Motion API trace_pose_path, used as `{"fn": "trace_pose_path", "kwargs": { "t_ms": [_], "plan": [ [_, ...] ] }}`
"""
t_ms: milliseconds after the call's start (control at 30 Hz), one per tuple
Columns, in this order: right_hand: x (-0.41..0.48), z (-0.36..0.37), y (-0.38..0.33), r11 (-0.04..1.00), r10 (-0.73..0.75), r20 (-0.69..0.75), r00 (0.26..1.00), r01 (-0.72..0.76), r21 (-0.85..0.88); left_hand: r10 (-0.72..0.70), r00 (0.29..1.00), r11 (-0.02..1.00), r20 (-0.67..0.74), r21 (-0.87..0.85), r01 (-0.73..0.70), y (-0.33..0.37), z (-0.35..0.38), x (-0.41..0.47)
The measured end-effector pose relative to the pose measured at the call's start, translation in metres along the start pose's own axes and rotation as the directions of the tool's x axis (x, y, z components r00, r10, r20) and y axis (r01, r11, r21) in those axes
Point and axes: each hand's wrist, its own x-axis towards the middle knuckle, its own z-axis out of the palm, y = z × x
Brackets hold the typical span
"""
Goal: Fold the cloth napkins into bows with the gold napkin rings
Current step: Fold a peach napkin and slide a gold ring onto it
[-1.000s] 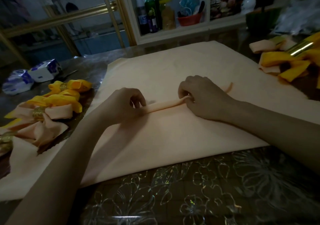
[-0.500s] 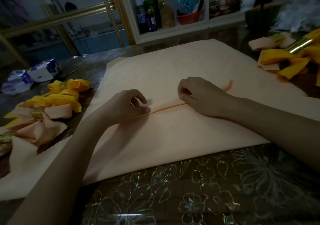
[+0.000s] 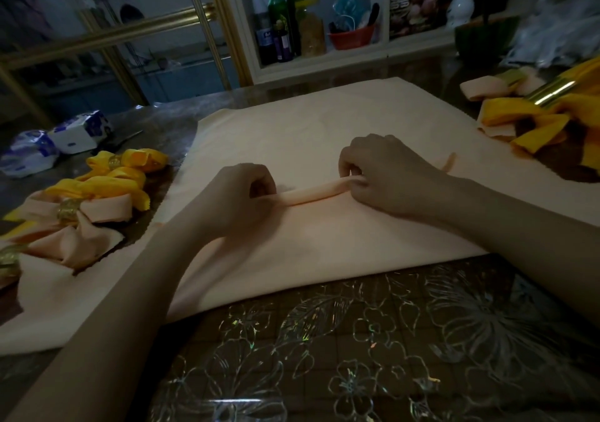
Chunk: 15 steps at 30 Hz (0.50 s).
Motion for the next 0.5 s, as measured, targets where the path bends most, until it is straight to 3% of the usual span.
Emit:
{"fn": "trace_pose_path", "kwargs": {
  "t_ms": [100, 300, 500],
  "plan": [
    [0.0005, -0.0016, 0.0000, 0.998, -0.019, -0.002, 1.000, 0.019, -0.065, 0.042, 0.998, 0.998, -0.052, 0.037, -0.041, 0.0018, 0.0026, 0.0008],
    [-0.0021, -0.0083, -0.0021, 0.999, 0.017, 0.137, 0.990, -0.021, 0.034, 0.018, 0.995, 1.000, 0.102, -0.022, -0.016, 0.0013, -0.0055, -0.0040],
    [-0.0023, -0.0064, -0.0018, 0.997, 0.025, 0.078, 0.997, -0.030, 0.072, 0.028, 0.994, 0.996, 0.104, -0.091, -0.019, -0.0019, -0.0005, -0.0015]
  ]
}}
